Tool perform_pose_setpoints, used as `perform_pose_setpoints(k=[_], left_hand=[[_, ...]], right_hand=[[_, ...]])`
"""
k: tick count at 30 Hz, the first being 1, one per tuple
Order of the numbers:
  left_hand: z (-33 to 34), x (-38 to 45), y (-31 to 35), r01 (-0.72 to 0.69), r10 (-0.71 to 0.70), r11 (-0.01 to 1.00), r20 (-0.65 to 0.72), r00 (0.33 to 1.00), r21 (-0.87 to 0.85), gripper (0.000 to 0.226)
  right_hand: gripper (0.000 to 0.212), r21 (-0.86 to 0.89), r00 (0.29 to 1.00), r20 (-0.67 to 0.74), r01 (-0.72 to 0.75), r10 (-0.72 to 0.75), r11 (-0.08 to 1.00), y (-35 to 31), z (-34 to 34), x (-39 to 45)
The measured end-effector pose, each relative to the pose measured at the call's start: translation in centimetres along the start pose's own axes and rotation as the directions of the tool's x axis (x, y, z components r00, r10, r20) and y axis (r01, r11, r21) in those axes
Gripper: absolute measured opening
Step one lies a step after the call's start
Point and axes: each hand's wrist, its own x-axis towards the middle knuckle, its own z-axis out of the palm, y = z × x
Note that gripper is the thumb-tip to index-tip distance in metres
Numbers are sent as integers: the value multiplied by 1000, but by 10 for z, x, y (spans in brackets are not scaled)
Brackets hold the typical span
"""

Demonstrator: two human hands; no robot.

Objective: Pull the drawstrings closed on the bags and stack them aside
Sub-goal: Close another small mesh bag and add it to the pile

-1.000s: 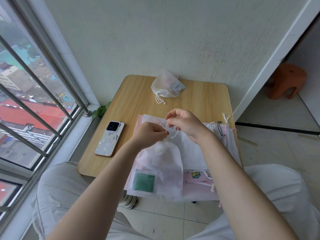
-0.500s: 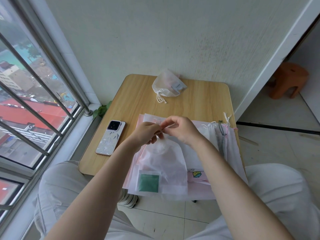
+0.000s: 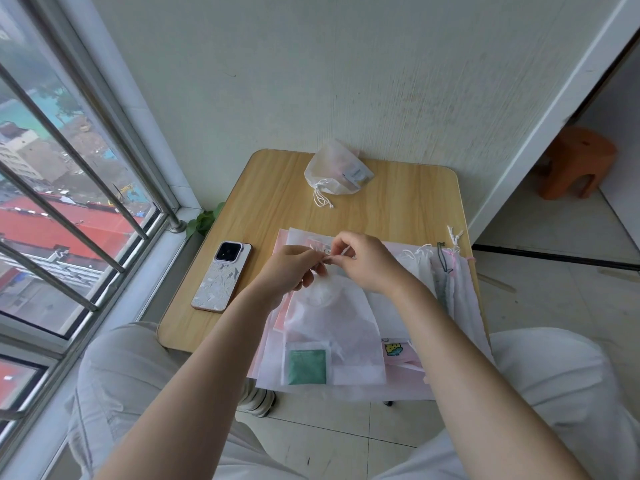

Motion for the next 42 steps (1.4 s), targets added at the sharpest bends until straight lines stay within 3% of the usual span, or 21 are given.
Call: perform_pose_setpoints(k=[7,10,14,20,27,33,35,38,42], left_hand=[[8,2,-10,-132,131,991,-156,979,0,7],[10,1,-8,-205,208,978,-145,967,39,3],[10,0,-5,-232,240,970,-135,961,73,17],[6,1,-4,-188,223,964,-189,956,189,25],[5,1,-8,-145,155,988,-254,955,58,22],[3,-2,-5,-155,144,987,-220,965,-31,16],[1,-3,-2,-154,155,988,-165,974,17,10],[1,-1,-3,-155,167,980,-91,982,126,22],[5,2,-4,-192,218,966,-147,965,174,20]], right_hand=[[6,-75,976,187,-98,111,992,0,-8,-4],[18,27,990,118,-75,71,997,-6,-5,-4],[19,106,999,35,-19,16,994,-11,4,-3],[18,40,999,-44,-18,20,999,-13,8,-4],[20,-11,996,-90,-9,8,1000,-11,8,-8],[16,-53,988,-155,15,-23,998,-12,12,-7],[11,-72,985,-171,8,-20,997,-12,11,-6],[8,-112,985,-173,4,-24,994,-13,11,-5],[14,-233,989,-134,37,-69,972,-14,10,-5]])
